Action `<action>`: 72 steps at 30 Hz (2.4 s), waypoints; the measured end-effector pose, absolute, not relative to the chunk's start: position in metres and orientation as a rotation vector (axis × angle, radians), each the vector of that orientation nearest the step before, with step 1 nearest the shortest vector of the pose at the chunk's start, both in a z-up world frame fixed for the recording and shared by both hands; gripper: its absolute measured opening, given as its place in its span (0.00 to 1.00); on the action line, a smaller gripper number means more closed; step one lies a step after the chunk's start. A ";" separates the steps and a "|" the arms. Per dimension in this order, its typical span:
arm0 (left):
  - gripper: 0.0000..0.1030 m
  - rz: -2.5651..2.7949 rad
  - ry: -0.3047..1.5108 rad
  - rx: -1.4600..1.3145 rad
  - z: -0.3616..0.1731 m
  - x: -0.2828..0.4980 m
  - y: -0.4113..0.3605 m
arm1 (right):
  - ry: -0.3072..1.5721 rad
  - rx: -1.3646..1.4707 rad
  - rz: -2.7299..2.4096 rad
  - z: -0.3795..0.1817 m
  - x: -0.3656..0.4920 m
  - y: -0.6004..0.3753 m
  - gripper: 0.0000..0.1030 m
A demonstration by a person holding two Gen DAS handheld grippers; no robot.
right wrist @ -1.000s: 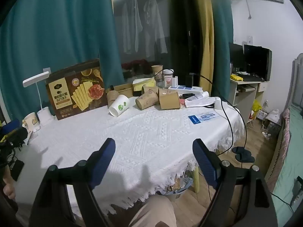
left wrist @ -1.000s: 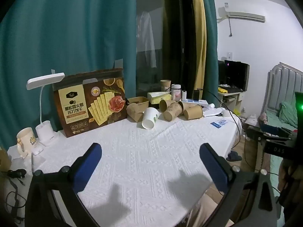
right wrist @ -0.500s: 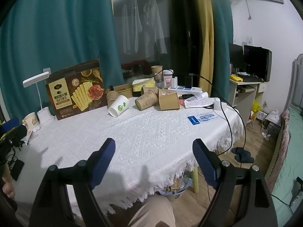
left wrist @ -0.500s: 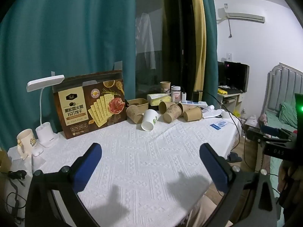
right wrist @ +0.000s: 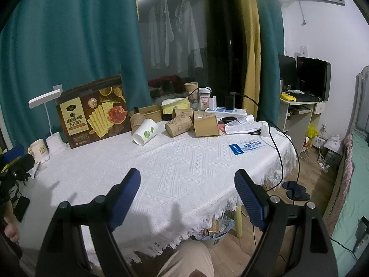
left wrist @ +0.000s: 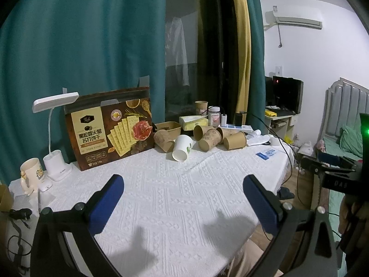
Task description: Flip cup upright
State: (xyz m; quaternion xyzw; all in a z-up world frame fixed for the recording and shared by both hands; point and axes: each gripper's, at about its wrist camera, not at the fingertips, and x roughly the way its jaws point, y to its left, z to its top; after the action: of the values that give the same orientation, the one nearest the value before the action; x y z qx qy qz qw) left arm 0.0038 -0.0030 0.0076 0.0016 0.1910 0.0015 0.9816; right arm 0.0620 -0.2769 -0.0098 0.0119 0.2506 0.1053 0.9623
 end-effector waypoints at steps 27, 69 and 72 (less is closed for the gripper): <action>1.00 0.004 0.373 -0.011 0.006 0.001 -0.001 | 0.503 0.015 0.216 -0.011 0.064 -0.267 0.79; 1.00 -0.025 0.480 0.087 -0.004 0.069 -0.022 | 0.584 0.029 0.206 -0.041 0.115 -0.284 0.79; 1.00 -0.053 0.536 0.123 -0.012 0.102 -0.031 | 0.662 0.005 0.211 -0.059 0.145 -0.296 0.79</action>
State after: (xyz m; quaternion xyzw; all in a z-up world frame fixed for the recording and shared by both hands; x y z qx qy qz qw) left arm 0.1023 -0.0311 -0.0119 0.0606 0.2645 -0.0263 0.9621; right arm 0.1453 -0.2959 -0.0591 0.0026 0.3244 0.1032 0.9403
